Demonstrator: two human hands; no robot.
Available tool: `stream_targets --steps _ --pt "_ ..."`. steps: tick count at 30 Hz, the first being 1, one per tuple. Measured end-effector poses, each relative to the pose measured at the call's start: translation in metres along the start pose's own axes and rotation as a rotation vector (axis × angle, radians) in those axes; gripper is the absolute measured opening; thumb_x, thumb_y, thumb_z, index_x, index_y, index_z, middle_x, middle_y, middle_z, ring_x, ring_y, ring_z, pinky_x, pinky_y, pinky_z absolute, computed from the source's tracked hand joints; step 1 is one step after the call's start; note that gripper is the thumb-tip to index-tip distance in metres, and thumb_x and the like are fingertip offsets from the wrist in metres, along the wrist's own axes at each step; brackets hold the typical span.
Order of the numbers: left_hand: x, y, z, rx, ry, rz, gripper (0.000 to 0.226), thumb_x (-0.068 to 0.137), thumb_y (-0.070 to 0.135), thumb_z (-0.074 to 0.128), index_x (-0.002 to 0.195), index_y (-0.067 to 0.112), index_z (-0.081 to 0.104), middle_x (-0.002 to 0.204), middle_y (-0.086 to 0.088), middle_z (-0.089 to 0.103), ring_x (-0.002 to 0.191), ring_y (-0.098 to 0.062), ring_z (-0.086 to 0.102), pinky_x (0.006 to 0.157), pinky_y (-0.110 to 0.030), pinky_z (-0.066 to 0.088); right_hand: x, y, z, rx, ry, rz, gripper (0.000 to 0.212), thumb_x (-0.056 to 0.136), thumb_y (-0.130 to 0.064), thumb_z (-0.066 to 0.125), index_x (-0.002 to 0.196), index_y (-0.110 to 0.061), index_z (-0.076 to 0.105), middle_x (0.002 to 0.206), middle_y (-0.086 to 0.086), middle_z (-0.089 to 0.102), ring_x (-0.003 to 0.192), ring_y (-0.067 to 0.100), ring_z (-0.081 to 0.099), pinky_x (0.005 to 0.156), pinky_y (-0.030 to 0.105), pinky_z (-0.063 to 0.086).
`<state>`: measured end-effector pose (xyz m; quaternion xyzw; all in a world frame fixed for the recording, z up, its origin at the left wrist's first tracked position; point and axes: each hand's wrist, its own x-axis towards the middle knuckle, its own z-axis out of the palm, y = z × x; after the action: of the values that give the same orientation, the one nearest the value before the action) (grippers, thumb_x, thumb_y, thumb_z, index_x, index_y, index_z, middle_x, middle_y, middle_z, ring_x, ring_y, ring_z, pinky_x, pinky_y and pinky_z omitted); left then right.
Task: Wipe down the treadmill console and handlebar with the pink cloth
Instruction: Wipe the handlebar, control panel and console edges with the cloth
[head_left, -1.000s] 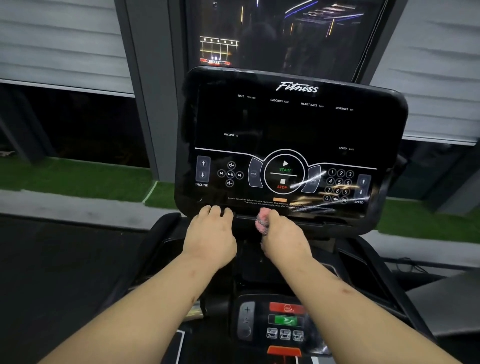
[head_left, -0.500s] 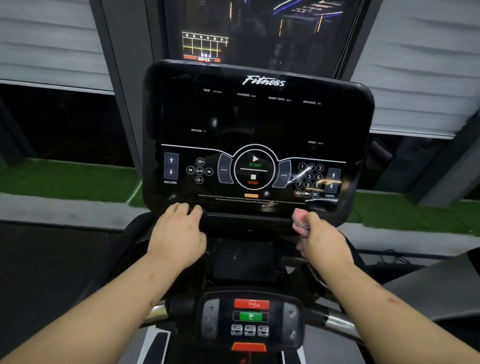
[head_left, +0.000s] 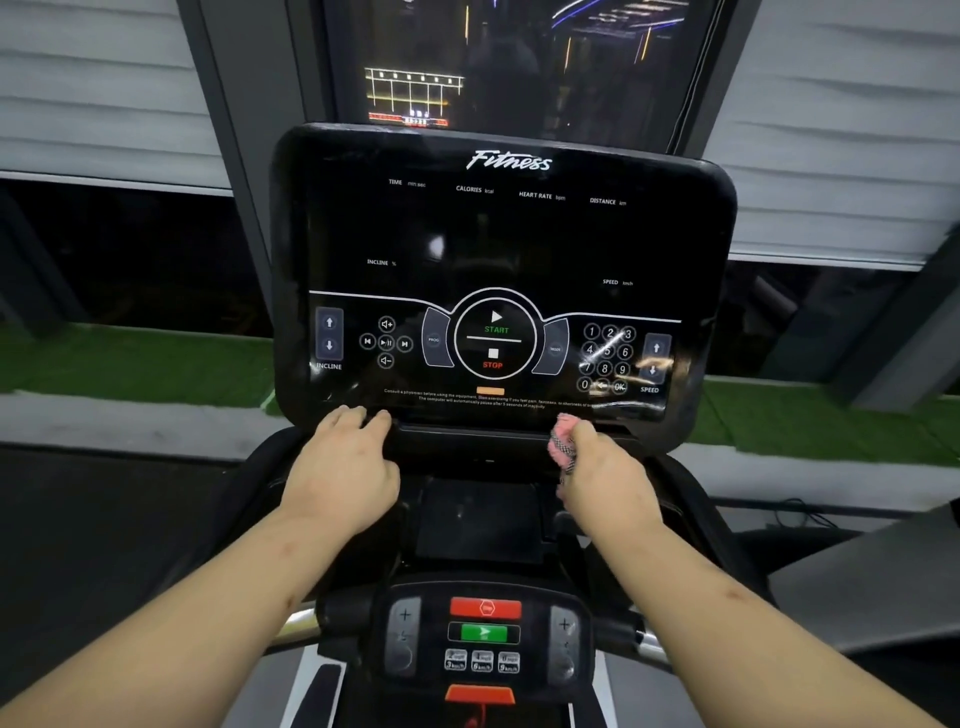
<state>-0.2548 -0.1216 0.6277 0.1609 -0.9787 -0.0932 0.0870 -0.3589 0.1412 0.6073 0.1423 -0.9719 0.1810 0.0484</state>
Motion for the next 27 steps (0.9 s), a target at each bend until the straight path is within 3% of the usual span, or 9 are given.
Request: stream_targets --steps 6,9,16,19,21,23,25,27 --pt "0.0 -0.003 0.003 -0.009 0.008 0.007 0.066 0.095 0.027 0.053 0.157 0.015 0.037 0.158 -0.012 0.04 0.152 -0.027 0.026 0.124 -0.036 0.022 0.0 0.005 -0.005 -0.065 0.004 -0.009 0.04 0.086 -0.013 0.065 0.121 -0.023 0.047 0.103 0.004 0.065 0.089 0.03 0.065 0.07 0.037 0.045" --pt "0.002 -0.006 0.007 -0.009 -0.005 0.013 0.067 0.093 0.029 0.052 0.158 0.015 0.036 0.159 -0.011 0.039 0.152 -0.027 0.024 0.125 -0.037 0.023 0.0 -0.008 -0.001 -0.046 -0.009 0.012 0.048 0.089 -0.014 0.062 0.132 -0.024 0.046 0.111 0.003 0.065 0.097 0.028 0.065 0.074 0.035 0.044" --pt "0.004 -0.013 0.002 0.058 -0.016 0.088 0.067 0.095 0.03 0.046 0.159 0.016 0.032 0.16 -0.009 0.038 0.151 -0.025 0.027 0.125 -0.039 0.02 -0.001 -0.071 0.021 -0.007 -0.066 -0.038 0.043 0.09 -0.014 0.058 0.131 -0.024 0.047 0.117 0.003 0.064 0.102 0.03 0.065 0.078 0.034 0.045" --pt "0.004 -0.021 0.001 -0.029 -0.023 0.123 0.064 0.099 0.024 0.047 0.16 0.016 0.029 0.164 -0.006 0.031 0.154 -0.02 0.021 0.126 -0.03 0.012 0.0 -0.102 0.031 0.014 -0.093 -0.083 0.042 0.09 -0.013 0.056 0.129 -0.023 0.047 0.118 0.004 0.064 0.104 0.03 0.065 0.078 0.035 0.045" --pt "0.004 -0.031 -0.001 -0.115 -0.005 0.121 0.062 0.099 0.02 0.048 0.159 0.017 0.032 0.165 -0.003 0.03 0.154 -0.016 0.021 0.124 -0.026 0.015 0.0 -0.125 0.036 0.029 -0.113 -0.123 0.043 0.091 -0.014 0.057 0.132 -0.024 0.046 0.119 0.003 0.063 0.105 0.03 0.064 0.076 0.033 0.04" --pt "0.003 -0.042 -0.003 -0.161 0.007 0.103 0.06 0.098 0.017 0.049 0.157 0.017 0.036 0.164 -0.002 0.032 0.151 -0.016 0.026 0.121 -0.025 0.02 0.001 -0.149 0.043 0.042 -0.138 -0.159 0.04 0.093 -0.015 0.057 0.131 -0.025 0.046 0.11 -0.002 0.063 0.1 0.028 0.064 0.075 0.032 0.039" --pt "0.002 -0.051 -0.005 -0.194 -0.008 0.068 0.06 0.098 0.015 0.049 0.157 0.016 0.037 0.163 -0.003 0.033 0.149 -0.019 0.031 0.12 -0.028 0.027 0.003 -0.171 0.05 0.082 -0.148 -0.164 0.026 0.094 -0.016 0.056 0.117 -0.026 0.048 0.088 -0.01 0.053 0.089 0.025 0.062 0.072 0.032 0.039" --pt "0.002 -0.059 -0.007 -0.233 -0.027 0.044 0.061 0.097 0.011 0.049 0.156 0.014 0.037 0.162 -0.004 0.035 0.147 -0.02 0.034 0.119 -0.029 0.028 0.005 -0.189 0.055 0.101 -0.133 -0.168 0.016 0.096 -0.016 0.052 0.106 -0.026 0.045 0.081 -0.009 0.049 0.084 0.026 0.061 0.07 0.033 0.041"
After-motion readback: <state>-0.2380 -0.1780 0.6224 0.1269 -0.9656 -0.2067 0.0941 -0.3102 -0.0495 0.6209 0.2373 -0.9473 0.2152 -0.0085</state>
